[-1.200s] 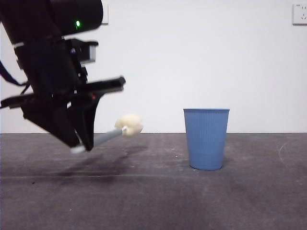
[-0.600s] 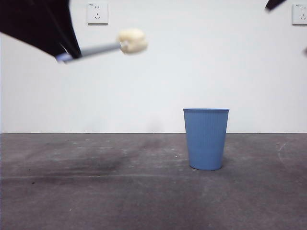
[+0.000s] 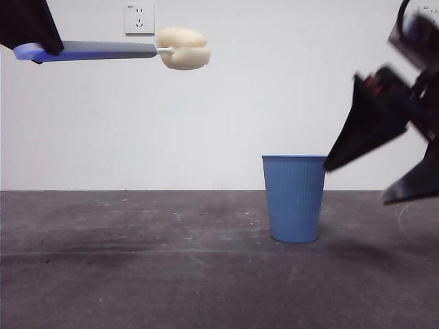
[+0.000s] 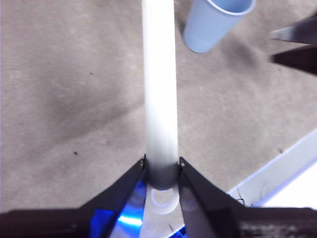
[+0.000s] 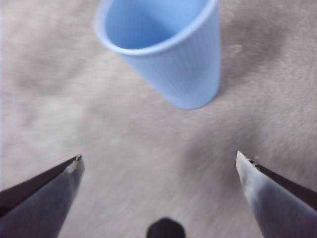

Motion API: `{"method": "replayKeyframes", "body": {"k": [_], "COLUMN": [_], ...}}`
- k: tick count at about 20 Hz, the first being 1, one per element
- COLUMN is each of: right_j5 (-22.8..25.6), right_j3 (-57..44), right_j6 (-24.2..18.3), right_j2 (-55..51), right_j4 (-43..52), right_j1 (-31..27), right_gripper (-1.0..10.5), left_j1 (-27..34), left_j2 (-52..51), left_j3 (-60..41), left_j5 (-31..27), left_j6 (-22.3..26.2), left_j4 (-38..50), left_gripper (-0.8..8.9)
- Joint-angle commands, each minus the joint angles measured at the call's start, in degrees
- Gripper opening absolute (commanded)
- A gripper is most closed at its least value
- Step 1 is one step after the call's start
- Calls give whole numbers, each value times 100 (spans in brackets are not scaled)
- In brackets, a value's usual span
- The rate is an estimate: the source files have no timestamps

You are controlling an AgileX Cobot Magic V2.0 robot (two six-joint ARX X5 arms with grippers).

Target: Pick up the cup brush,pick up the cup,insert the brush into the cup,clean the cup,put the cup brush back,put the cup back to the fixed position on the table

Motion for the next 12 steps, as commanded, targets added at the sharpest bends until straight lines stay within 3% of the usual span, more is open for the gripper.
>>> {"method": "replayKeyframes", "body": {"k": [1,12], "right_j5": [212,621], "right_j3": [-44,-44], "right_j6": [-114,-170], "right_j2": [437,2350], "right_j4": [710,3333], "right_j1": [125,507], "right_gripper": [564,564], "left_j1": [-9,-9], "left_j2": [-20,-20], "left_j3": [11,11], "left_j5": [24,22], "left_j6": [105,109], "left_j4": [-28,-94], "left_gripper": [-8,-8]}}
